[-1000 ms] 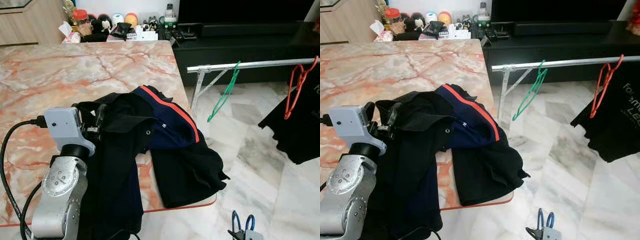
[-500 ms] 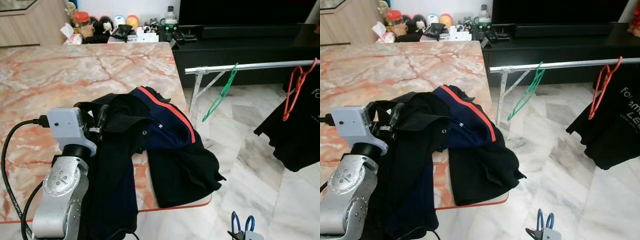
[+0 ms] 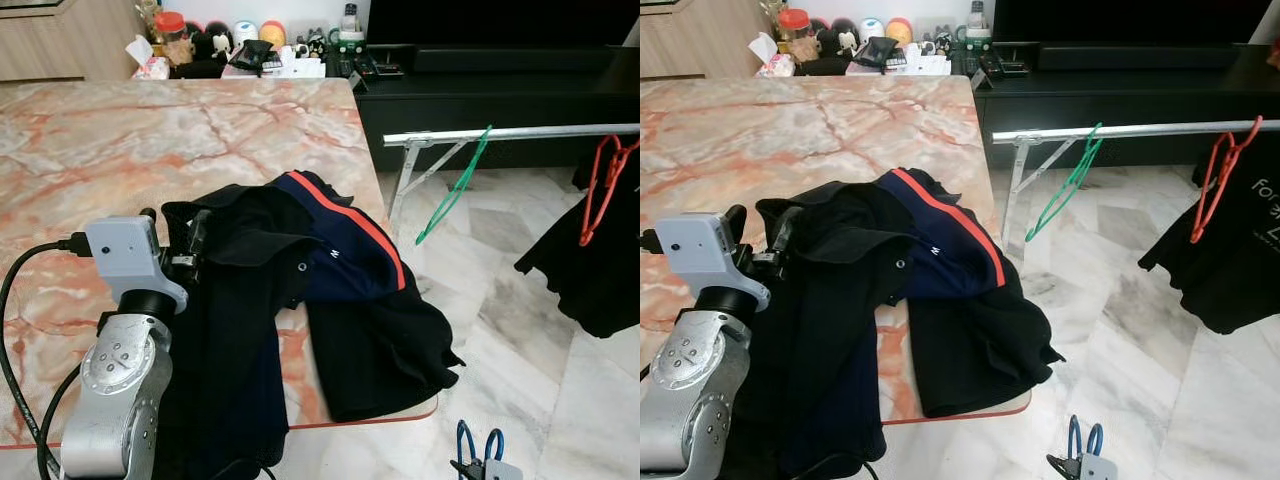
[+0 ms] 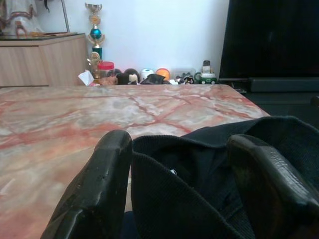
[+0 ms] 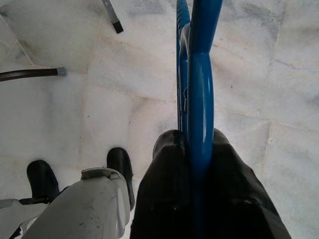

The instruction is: Hang hanger

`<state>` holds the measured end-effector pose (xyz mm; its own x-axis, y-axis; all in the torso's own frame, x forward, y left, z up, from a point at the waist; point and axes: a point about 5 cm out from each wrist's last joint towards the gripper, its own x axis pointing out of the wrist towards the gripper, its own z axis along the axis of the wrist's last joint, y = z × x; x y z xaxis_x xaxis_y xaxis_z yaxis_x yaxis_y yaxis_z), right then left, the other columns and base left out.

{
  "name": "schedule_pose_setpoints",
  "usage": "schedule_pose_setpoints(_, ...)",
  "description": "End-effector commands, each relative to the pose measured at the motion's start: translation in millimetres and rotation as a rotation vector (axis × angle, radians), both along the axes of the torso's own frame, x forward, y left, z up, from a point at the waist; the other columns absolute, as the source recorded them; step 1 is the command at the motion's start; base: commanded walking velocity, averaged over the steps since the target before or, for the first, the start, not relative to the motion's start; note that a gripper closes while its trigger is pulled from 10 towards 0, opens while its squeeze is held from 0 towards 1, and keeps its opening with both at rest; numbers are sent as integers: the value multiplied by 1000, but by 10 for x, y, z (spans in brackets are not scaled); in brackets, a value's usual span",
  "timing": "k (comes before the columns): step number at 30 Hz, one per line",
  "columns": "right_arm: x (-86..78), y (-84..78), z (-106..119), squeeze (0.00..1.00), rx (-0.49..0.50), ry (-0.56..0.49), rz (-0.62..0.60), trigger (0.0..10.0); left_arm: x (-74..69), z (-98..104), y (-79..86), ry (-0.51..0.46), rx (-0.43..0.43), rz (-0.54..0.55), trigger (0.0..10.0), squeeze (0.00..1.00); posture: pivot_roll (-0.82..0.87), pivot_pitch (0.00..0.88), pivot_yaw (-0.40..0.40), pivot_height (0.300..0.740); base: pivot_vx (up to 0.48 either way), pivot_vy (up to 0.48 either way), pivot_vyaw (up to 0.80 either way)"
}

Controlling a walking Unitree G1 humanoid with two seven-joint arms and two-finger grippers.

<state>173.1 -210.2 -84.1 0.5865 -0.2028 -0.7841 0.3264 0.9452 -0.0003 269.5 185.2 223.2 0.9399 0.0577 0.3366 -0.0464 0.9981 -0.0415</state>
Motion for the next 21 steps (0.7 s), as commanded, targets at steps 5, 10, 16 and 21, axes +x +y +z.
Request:
schedule_pose_setpoints(5,-74,-11,-32,0,4,20,-14,10000,-12,-3,-6,1,1,-2,10000,0,98,176,-38,740,0,-192,0)
schedule_pose_setpoints(10,-76,-7,-33,0,4,21,-14,10000,-17,-31,-8,8,-44,-11,10000,0,100,177,-39,740,0,0,0)
schedule_pose_setpoints(16,-64,-3,-27,0,-7,17,7,10000,-17,-26,-17,10,8,-4,10000,0,101,178,-39,740,0,-80,0)
schedule_pose_setpoints(21,-50,5,-19,0,-4,1,17,10000,-20,-35,-10,16,-5,5,10000,0,98,179,-39,740,0,-384,480)
